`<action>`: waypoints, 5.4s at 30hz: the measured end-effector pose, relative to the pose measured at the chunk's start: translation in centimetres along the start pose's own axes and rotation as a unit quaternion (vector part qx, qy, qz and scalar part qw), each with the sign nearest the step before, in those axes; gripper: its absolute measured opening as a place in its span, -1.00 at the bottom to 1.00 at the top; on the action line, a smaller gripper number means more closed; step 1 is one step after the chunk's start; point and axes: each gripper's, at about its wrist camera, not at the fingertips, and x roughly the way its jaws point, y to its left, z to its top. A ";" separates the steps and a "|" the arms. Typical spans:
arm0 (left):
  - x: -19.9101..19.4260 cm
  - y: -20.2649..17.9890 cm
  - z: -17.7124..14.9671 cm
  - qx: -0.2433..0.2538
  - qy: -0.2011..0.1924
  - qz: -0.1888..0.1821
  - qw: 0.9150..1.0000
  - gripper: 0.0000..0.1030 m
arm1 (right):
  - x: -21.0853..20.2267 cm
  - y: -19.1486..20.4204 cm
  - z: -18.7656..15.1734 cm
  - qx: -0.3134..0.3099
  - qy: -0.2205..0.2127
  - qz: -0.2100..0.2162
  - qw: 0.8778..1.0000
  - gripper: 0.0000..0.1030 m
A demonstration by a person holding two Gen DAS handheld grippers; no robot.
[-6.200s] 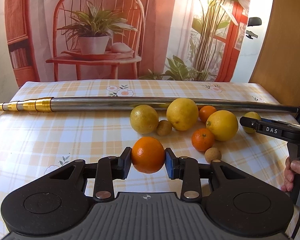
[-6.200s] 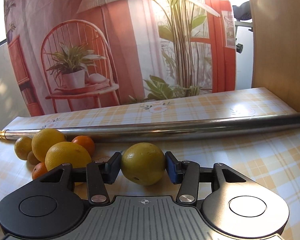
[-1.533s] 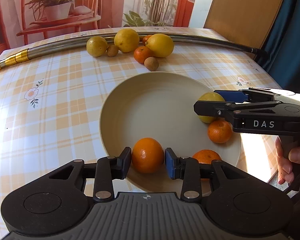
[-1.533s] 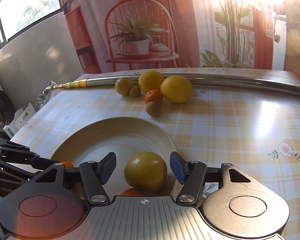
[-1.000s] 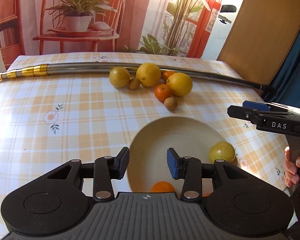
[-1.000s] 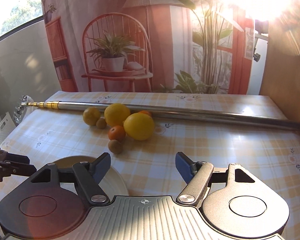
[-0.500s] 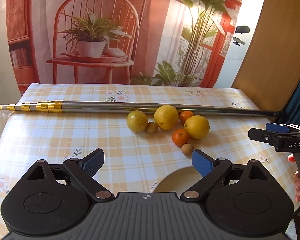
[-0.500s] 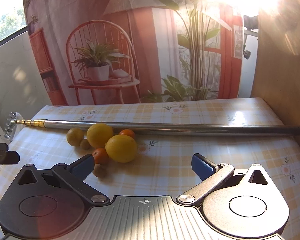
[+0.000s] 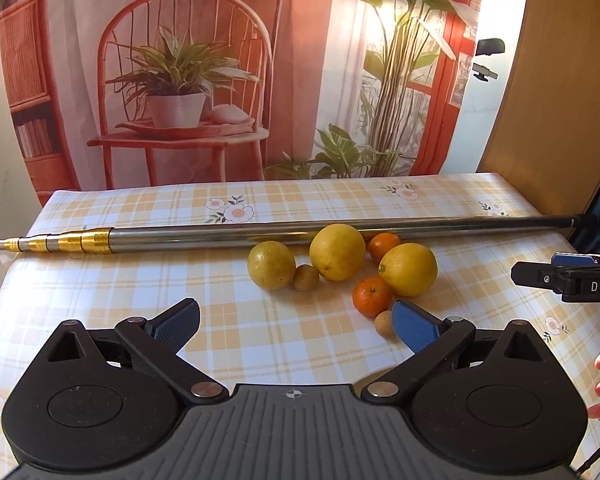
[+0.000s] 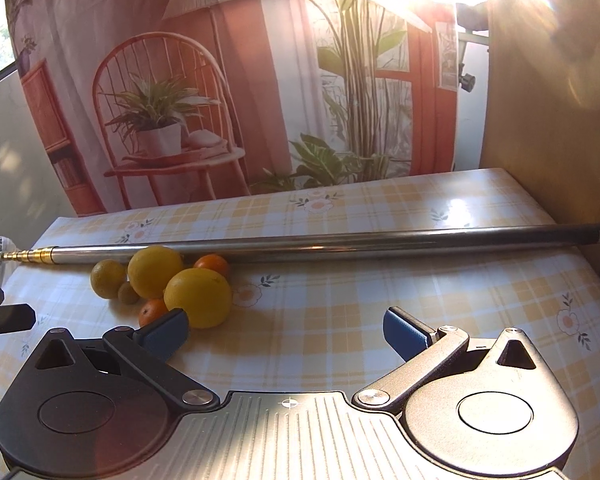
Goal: Organize fruits
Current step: 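Lower the left gripper onto a small brown kiwi and close on it, then grasp a large yellow lemon with the right gripper while the left gripper holds the kiwi, then carry the kiwi in the left gripper and the lemon in the right gripper over the cream plate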
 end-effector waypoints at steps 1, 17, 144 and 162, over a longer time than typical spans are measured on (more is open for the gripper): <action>0.3 -0.1 0.0 -0.003 0.002 -0.005 1.000 1.00 | 0.1 -0.2 -0.1 -0.002 -0.007 0.002 1.000 1.00; 6.7 -2.7 0.7 0.009 0.089 0.000 0.996 0.99 | 4.8 -4.0 -1.5 0.017 -0.022 0.031 0.999 1.00; 4.5 -5.2 0.2 -0.028 0.034 0.048 0.998 -0.41 | 12.2 2.1 0.9 -0.054 0.037 0.262 0.963 0.11; 3.9 -5.2 0.1 -0.027 0.031 0.049 0.998 -0.41 | 8.9 1.7 0.0 -0.084 -0.064 0.246 0.963 0.10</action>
